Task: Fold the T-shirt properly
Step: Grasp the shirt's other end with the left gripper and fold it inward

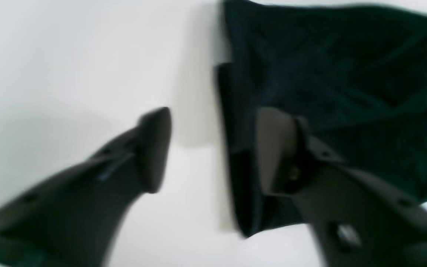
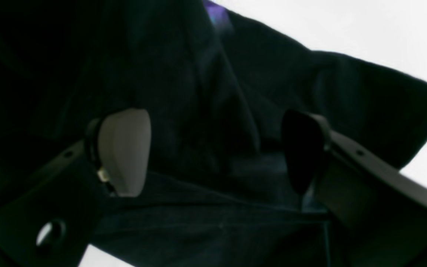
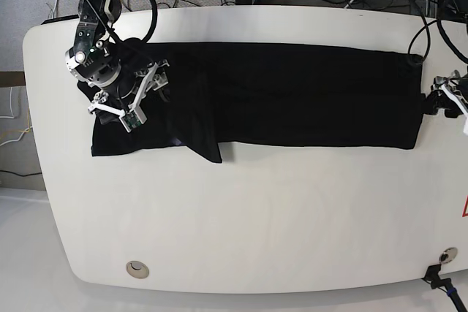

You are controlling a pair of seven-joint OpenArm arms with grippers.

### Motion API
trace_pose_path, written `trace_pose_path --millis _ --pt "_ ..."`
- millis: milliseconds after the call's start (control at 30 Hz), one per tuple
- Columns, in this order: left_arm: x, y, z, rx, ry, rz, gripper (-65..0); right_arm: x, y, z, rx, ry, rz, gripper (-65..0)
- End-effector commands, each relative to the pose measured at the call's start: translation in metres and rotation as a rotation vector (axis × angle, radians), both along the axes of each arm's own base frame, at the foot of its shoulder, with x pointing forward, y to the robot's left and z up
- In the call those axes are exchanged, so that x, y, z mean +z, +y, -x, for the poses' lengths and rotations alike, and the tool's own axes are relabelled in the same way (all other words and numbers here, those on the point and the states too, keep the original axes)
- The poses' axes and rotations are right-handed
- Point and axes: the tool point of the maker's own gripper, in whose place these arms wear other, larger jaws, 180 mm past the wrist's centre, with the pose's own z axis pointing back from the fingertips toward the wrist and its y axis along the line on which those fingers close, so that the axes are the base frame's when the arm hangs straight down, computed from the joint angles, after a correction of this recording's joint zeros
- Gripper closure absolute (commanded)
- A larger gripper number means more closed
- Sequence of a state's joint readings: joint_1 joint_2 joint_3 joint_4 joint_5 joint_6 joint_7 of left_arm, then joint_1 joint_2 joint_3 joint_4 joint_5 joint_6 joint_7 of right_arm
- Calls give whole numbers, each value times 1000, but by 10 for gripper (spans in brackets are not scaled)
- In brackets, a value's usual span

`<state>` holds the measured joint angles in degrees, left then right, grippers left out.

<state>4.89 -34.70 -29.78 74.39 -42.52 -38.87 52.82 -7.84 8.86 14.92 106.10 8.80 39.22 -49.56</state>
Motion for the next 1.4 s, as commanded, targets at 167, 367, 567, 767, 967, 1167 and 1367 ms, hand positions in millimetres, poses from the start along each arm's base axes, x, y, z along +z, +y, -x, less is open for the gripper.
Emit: trace_pose_path --millis 167,367,567,767,967,1167,1367 --pt "7 -6 -7 -14 -47 23 -553 12 -1 -8 6 -47 -4 -528" --pt "-30 7 14 66 55 94 -552 13 0 -9 7 -50 -4 -528" --pt "-52 -23 14 26 95 147 -552 13 0 -9 9 -50 -4 -528" --pt "-68 -52 15 12 108 209 -552 13 0 -9 9 -50 -4 -528" --pt "-75 -67 17 -27 132 216 -462 14 -1 -9 6 -53 -3 -528" --pt "-69 -68 12 -37 112 210 -54 14 -1 -9 6 -53 -3 -528" --pt "-22 -93 -8 -170 -7 116 -19 13 -1 -9 6 -52 -4 -528"
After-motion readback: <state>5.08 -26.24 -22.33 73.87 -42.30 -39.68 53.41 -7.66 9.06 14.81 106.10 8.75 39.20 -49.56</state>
